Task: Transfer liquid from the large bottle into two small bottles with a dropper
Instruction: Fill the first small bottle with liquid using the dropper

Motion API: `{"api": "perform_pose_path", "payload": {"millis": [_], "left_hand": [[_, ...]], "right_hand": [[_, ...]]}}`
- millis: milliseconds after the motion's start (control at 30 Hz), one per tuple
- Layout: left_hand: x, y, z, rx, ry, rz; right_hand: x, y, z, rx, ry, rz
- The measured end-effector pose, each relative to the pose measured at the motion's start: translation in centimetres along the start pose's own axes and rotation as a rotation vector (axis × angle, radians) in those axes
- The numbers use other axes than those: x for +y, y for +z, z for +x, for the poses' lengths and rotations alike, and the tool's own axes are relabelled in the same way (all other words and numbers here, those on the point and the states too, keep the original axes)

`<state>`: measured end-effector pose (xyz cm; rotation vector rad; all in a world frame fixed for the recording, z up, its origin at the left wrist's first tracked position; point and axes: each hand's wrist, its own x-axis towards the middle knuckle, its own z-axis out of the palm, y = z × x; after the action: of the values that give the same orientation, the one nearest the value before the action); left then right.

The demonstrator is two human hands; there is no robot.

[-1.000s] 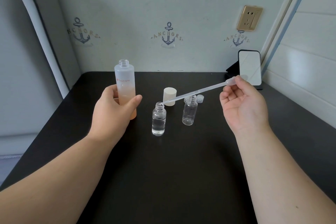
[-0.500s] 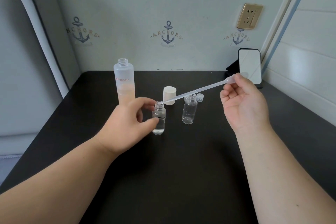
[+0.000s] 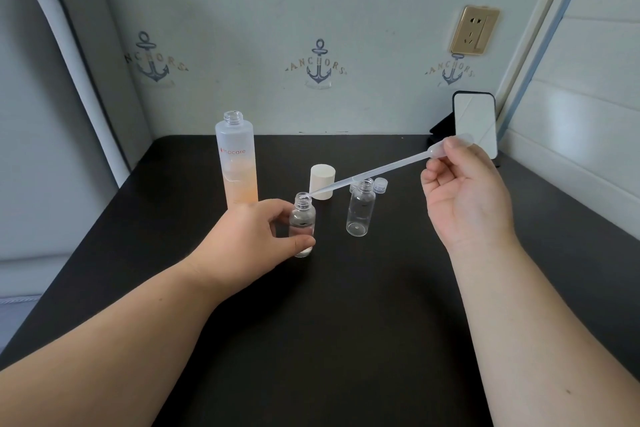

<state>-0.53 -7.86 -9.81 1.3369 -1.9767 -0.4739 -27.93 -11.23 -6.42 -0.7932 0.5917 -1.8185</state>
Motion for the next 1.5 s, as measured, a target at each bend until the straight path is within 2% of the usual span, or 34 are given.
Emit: {"api": "perform_pose_path", "payload": {"millis": [1500], "left_hand": [[-0.01, -0.17, 0.03, -0.027, -0.004, 0.000]], "right_hand": [[-0.07, 0.01, -0.16, -0.022, -0.040, -0.080]]}}
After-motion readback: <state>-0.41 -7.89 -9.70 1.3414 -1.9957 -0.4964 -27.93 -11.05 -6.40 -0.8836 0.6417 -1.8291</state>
